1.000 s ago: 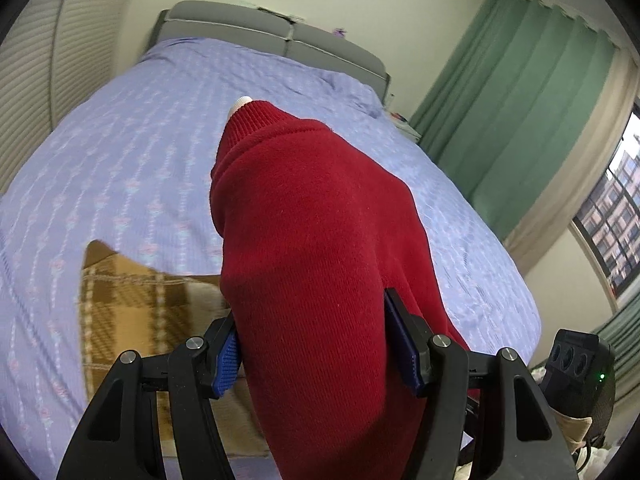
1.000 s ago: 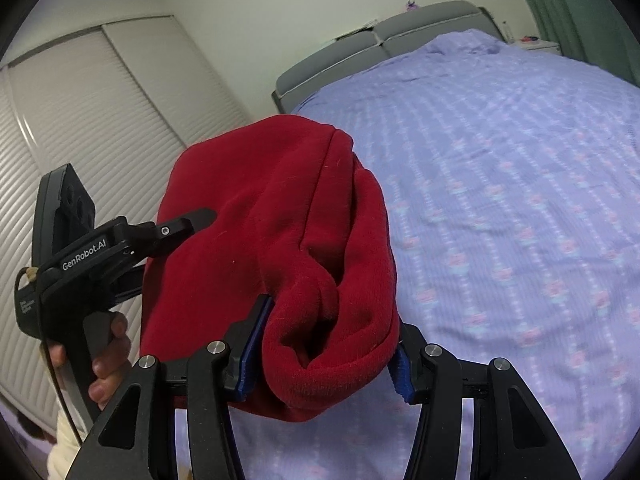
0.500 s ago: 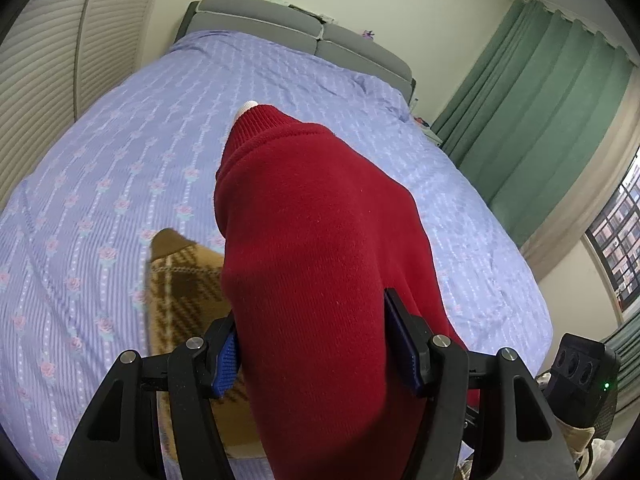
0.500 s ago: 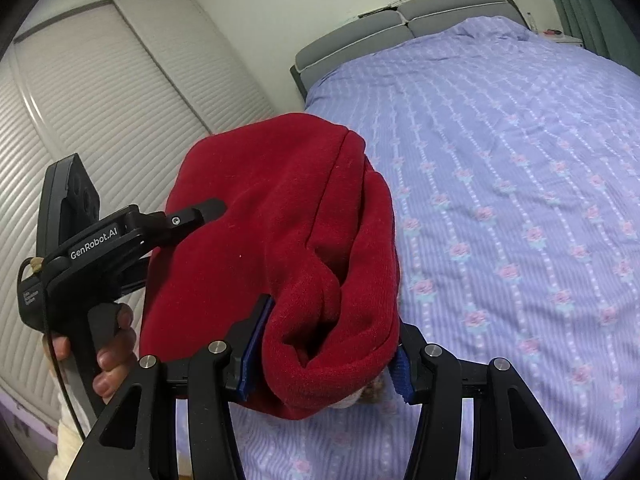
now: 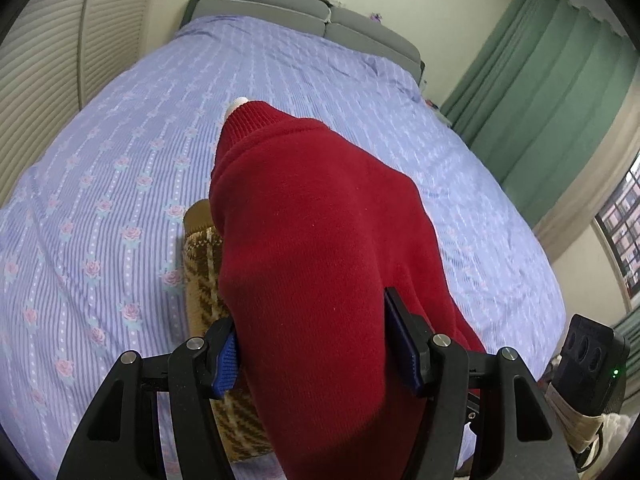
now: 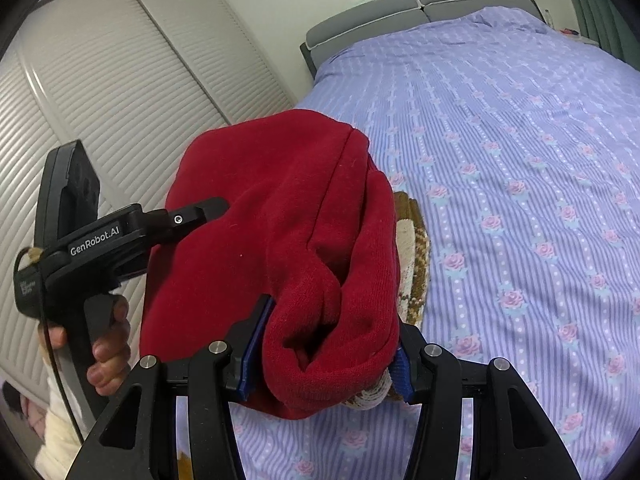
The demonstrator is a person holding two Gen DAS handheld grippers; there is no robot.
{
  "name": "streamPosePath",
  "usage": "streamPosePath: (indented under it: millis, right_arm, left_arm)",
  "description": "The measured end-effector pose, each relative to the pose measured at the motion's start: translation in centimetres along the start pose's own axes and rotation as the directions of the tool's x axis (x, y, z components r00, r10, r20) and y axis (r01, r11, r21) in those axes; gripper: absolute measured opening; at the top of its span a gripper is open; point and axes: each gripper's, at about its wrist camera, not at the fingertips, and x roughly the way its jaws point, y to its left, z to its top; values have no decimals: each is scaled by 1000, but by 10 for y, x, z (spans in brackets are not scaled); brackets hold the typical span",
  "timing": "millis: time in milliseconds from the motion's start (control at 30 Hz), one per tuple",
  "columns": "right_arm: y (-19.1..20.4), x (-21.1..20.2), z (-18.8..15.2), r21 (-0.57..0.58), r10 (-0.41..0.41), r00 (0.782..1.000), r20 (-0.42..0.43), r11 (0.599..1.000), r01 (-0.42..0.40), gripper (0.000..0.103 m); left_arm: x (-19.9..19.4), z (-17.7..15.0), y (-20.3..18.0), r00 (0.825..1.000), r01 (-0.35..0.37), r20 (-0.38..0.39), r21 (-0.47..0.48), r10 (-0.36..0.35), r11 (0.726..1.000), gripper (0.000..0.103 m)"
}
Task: Fold small clothes
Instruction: 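Carry the bundle with both tools and lower it onto the woven basket, then open both tools and release the bundle on the basket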
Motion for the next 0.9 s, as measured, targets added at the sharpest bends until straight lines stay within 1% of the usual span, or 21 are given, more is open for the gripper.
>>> streamPosePath:
  millis: [33, 100, 167, 233, 300, 400, 433, 500, 567, 633, 700, 800, 867, 900]
  right_arm:
    - [2, 1, -3, 1, -1, 1000, -1, 1000, 1, 53]
    - [7, 0, -8, -7, -10, 1000, -3, 1000, 10, 52]
    - [8, 1, -12, -6, -43, 999, 6, 999, 43, 52]
    - [4, 2, -13, 21, -58, 998, -7, 998, 59, 52]
    - [-5, 3, -14, 54, -41, 999, -19, 998, 42, 52]
    - [-23, -5, -13, 86, 17, 999, -28, 996, -15, 53]
    - [-27, -7, -13, 93, 32, 999, -34, 995, -29, 54]
    - [-36, -13, -13, 103, 54, 998, -33, 993, -50, 59]
    - [-43, -23, -14, 103, 46, 999, 2, 994, -46, 63]
    - [-43, -28, -15, 79, 28, 1000, 15, 996, -29, 67]
    - [-42, -27, -15, 56, 25, 1000, -12, 998, -24, 68]
    - [-41, -27, -15, 54, 27, 999, -19, 998, -26, 68]
    - [-39, -27, -13, 44, 41, 999, -22, 998, -40, 68]
    - [-38, -26, -12, 38, 49, 998, -31, 998, -48, 68]
  left_arm:
    - [3, 1, 2, 1000, 0, -10, 4, 0, 1000, 63]
    - [16, 3, 9, 999, 10, -43, -29, -12, 1000, 64]
    - [30, 2, 15, 997, 8, -74, -52, -12, 999, 66]
    - [37, 0, 16, 996, 20, -82, -61, -25, 998, 67]
    - [36, -1, 12, 997, 21, -74, -47, -25, 999, 68]
    - [36, 0, 7, 996, 6, -85, -30, -8, 1000, 68]
    - [36, 0, 6, 996, -1, -88, -27, -1, 1000, 68]
    - [35, 2, 5, 995, -14, -94, -33, 11, 999, 69]
    - [35, 4, 3, 994, -31, -102, -38, 27, 999, 69]
    - [34, 7, -3, 992, -62, -111, -36, 58, 997, 71]
    - [30, 10, -10, 988, -96, -121, -29, 92, 995, 71]
    - [19, 14, -19, 986, -121, -118, -36, 116, 992, 71]
    - [11, 18, -25, 982, -160, -107, -32, 156, 987, 71]
    - [5, 21, -28, 981, -175, -95, -31, 172, 984, 75]
